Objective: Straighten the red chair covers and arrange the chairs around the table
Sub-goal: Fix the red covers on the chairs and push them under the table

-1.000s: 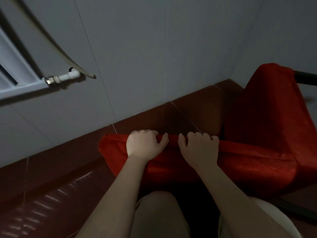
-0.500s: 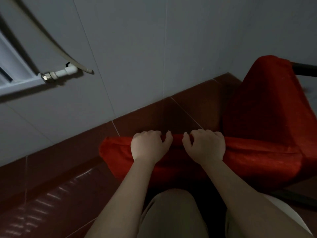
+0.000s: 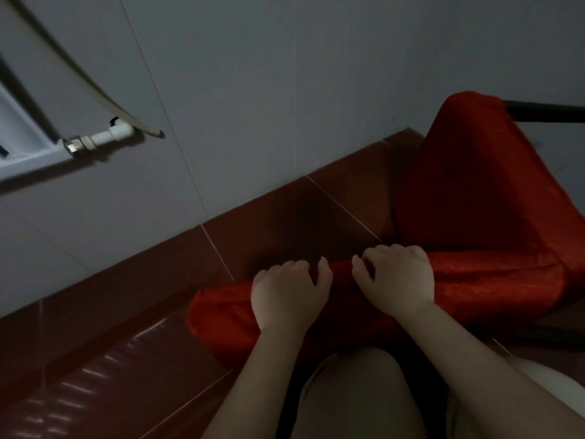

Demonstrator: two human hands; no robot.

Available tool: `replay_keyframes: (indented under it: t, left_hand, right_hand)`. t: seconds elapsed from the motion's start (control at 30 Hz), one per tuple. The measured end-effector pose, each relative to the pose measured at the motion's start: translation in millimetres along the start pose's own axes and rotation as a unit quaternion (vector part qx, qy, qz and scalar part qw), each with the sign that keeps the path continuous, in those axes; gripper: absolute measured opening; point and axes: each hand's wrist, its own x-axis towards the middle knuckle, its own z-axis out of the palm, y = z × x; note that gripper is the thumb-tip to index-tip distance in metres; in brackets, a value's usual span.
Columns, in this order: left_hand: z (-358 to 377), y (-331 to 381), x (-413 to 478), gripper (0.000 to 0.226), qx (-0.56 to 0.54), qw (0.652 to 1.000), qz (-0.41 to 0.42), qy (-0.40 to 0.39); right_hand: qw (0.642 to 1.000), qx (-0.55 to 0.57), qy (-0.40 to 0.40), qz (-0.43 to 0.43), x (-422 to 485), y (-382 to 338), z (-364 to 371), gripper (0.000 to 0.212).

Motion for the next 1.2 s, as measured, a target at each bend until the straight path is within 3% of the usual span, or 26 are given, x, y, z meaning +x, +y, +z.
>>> replay_keyframes:
  t: [0.23,0.47,0.63,0.8,0.97,1.2]
  left_hand:
    - [-10,-27,2,0.044,-0.040,0.997,0.070,-0.013]
    - [-33,-99,-4,0.039,0.019,1.000,0.019,-0.011]
    - [-31,-134,-21,0.043,-0.144,0.988,-0.059,-0.008]
    - [-26,-138,-36,0.028,-0.364,0.913,-0.181,-0.013]
    - [-10,-129,-51,0.027,-0.436,0.865,-0.244,0.045]
    - [5,-117,-64,0.042,-0.622,0.682,-0.381,0.053]
  right_hand:
    - [0.997,0.031,-0.068,0.004,4,-7,-11,0.060]
    - [0.990,0.071,-0.107,-0.065,16,-78,-24,0.056]
    - [0.976,0.106,-0.160,-0.102,13,-133,-22,0.050]
    - [0.977,0.113,-0.144,-0.111,8,-163,-22,0.047]
    - [0.984,0.074,-0.109,-0.116,-6,-182,-21,0.051]
    - [0.985,0.071,-0.102,-0.121,-2,-188,-16,0.048]
